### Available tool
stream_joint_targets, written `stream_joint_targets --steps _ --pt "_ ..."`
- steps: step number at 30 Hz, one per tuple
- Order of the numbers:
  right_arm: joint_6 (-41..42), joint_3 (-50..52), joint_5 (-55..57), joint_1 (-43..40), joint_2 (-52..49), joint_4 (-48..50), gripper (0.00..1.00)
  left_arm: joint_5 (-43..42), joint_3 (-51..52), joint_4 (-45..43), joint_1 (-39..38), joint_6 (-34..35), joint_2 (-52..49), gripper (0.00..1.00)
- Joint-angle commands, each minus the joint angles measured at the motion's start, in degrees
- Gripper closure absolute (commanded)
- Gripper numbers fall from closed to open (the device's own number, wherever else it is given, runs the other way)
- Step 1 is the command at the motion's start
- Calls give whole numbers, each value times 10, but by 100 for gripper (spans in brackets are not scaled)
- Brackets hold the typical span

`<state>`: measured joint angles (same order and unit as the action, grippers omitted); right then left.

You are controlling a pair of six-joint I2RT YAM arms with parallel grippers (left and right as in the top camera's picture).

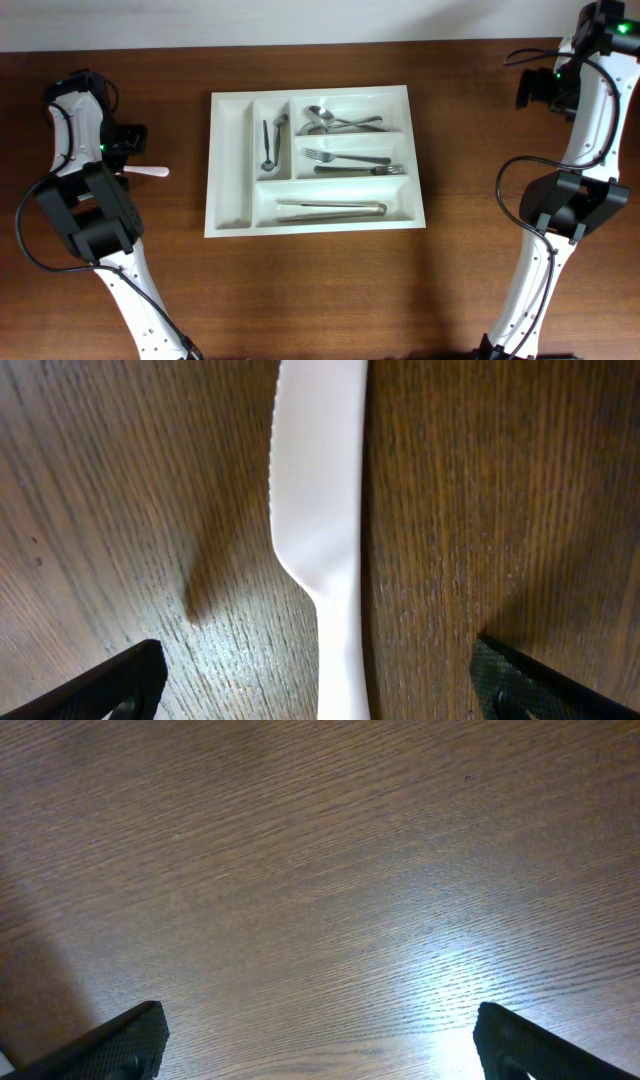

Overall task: Pack container
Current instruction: 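Align the left gripper along the plastic knife's handle, then lower the left gripper and close it on the knife handle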

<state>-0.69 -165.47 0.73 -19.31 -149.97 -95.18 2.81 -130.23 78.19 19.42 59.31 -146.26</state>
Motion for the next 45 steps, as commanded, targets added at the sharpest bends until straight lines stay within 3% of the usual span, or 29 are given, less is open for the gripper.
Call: stream_joint_targets --steps 1,45 --pt "-4 3 -3 -2 13 0 1 0 1 -5 -2 -18 -12 1" --pt "-4 3 -3 -2 13 0 1 -18 49 -66 -2 -69 -12 1"
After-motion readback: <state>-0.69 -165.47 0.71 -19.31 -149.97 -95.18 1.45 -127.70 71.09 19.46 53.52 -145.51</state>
